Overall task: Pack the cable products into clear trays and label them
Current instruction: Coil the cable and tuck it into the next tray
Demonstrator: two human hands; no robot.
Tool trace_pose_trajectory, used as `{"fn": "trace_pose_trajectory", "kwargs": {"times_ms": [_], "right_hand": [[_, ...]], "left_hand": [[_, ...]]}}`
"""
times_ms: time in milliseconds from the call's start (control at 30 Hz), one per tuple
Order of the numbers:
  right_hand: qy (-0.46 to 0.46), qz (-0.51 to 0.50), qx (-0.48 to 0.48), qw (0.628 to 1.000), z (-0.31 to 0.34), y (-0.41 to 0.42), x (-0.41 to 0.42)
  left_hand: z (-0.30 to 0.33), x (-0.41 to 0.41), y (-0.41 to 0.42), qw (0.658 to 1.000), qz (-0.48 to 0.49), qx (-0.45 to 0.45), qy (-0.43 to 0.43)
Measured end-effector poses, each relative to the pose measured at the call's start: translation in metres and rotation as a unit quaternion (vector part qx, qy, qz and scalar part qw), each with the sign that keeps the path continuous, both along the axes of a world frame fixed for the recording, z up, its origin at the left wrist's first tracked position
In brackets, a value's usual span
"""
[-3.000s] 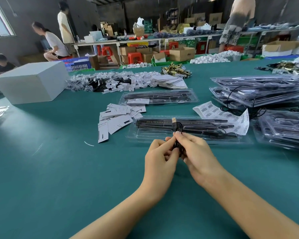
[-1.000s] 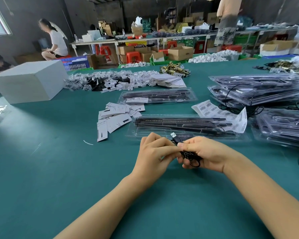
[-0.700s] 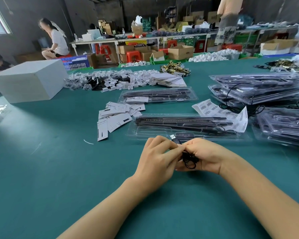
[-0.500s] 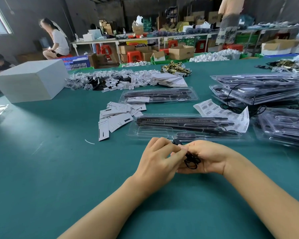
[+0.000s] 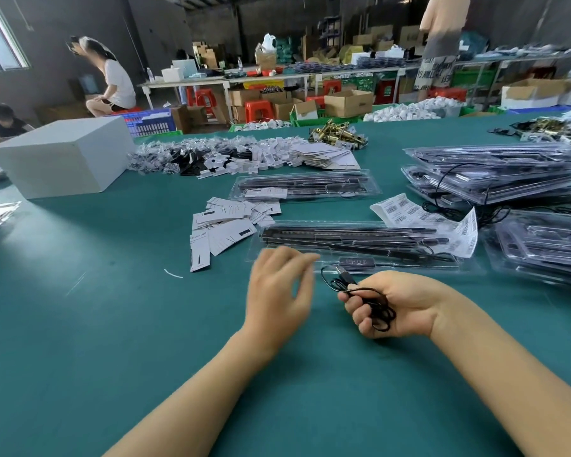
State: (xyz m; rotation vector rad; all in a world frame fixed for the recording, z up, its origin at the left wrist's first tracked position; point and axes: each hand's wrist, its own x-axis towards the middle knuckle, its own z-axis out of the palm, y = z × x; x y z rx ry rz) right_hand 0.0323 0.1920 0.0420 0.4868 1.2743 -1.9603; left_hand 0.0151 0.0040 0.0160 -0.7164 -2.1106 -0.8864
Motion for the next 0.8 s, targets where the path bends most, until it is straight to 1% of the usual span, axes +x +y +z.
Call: {"fn": "trace_pose_trajectory", "kwargs": {"times_ms": [67,133,167,200,267,367,433,500,633,800], "right_hand": [[-0.020,-0.015,-0.023,0.999,0.002,0.005,0.000],[-0.024,-0.021,-0.032,0.999,0.003,0.007,0.000],[-0.019,-0.020,-0.028,0.999,0.002,0.006,0.000],[-0.013,-0.017,-0.021,1.000,0.001,0.005,0.000],[-0.003,-0.004,-0.012,1.000,0.000,0.003,0.000],[0.011,0.003,-0.010,1.000,-0.002,-0.002,0.000],[0.025,0.000,-0.003,1.000,-0.004,-0.003,0.000],[0.036,-0.005,0.005,0.999,-0.006,-0.003,-0.001],[0.047,-0.023,0.010,0.999,-0.007,-0.004,0.000],[0.048,-0.050,-0.045,0.997,-0.011,-0.008,-0.001]], "left_hand": [[0.002,-0.016,-0.014,0.995,0.081,-0.020,-0.064],[0.001,-0.027,-0.030,0.984,0.109,-0.078,-0.118],[0.001,-0.030,-0.036,0.980,0.107,-0.108,-0.129],[0.002,-0.029,-0.038,0.978,0.093,-0.130,-0.132],[0.006,-0.022,-0.033,0.983,0.034,-0.139,-0.111],[0.008,-0.005,-0.009,0.990,-0.079,-0.109,-0.032],[0.006,0.005,0.004,0.986,-0.135,-0.091,-0.020],[0.003,0.011,0.010,0.984,-0.155,-0.085,-0.015],[0.004,0.016,0.010,0.984,-0.163,-0.053,-0.041],[0.004,0.016,0.008,0.976,-0.191,-0.091,-0.058]]}}
